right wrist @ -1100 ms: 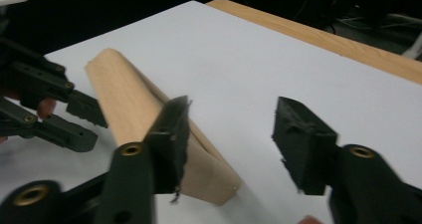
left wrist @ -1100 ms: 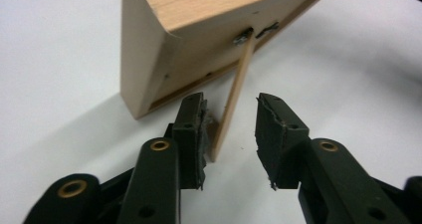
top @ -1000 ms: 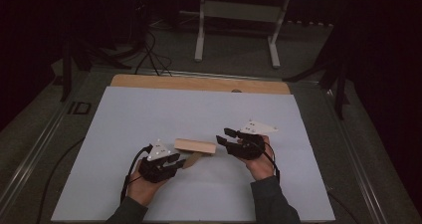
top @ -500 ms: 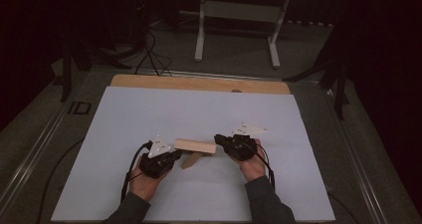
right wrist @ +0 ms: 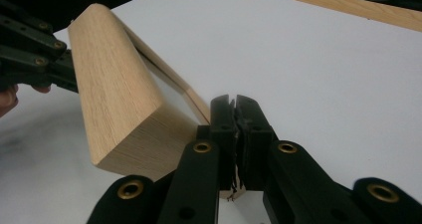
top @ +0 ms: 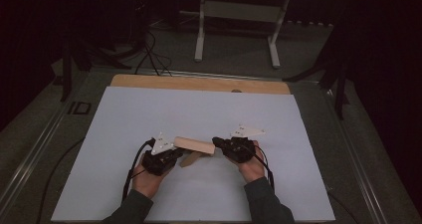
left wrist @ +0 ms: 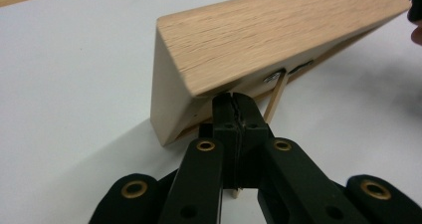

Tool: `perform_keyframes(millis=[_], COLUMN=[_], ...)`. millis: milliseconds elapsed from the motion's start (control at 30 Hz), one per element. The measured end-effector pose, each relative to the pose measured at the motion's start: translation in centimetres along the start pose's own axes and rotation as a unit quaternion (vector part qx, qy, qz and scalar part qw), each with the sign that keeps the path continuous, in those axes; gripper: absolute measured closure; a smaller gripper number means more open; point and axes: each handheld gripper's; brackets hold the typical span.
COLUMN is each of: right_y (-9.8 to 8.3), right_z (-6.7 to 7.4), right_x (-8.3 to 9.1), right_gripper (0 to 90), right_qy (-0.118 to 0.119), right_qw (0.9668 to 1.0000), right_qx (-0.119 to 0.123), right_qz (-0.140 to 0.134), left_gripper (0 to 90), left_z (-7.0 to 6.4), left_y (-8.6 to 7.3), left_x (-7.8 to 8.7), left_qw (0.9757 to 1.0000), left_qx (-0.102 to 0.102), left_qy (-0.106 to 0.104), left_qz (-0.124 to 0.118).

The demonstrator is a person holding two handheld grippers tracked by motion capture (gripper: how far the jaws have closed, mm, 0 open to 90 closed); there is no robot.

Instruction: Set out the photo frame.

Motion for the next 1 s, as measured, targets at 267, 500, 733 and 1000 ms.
perform_keyframes(millis=[267,500,733,1000], right_y=[0.0,-0.1,-0.1,-0.1], right_z=[0.5,0.9,1.5,2.2], right_x=[0.0,0.0,-0.1,-0.3], right_gripper=[87.7,88.4,88.6,88.8], right_qy=[0.006,0.010,0.018,0.031], right_qw=[0.9999,0.9999,0.9996,0.9990], right_qx=[0.008,0.011,0.019,0.030], right_qz=[0.004,0.005,0.009,0.012], left_gripper=[89.4,89.4,89.4,89.4], left_z=[-0.4,-0.8,-1.2,-1.3], left_y=[0.5,0.7,0.8,0.7], left_x=[0.2,0.1,0.1,0.0], left_qw=[0.9999,0.9998,0.9996,0.9997], left_qx=[0.000,-0.003,-0.008,-0.009], left_qy=[-0.007,-0.016,-0.023,-0.022], left_qz=[-0.009,-0.011,-0.011,-0.007])
Point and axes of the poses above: each handheld gripper's, and its own axes: x roughly backward along the jaws, y roughly out of its top, z roughly to its left, and after that the axes turned 5 degrees about -z, right-handed
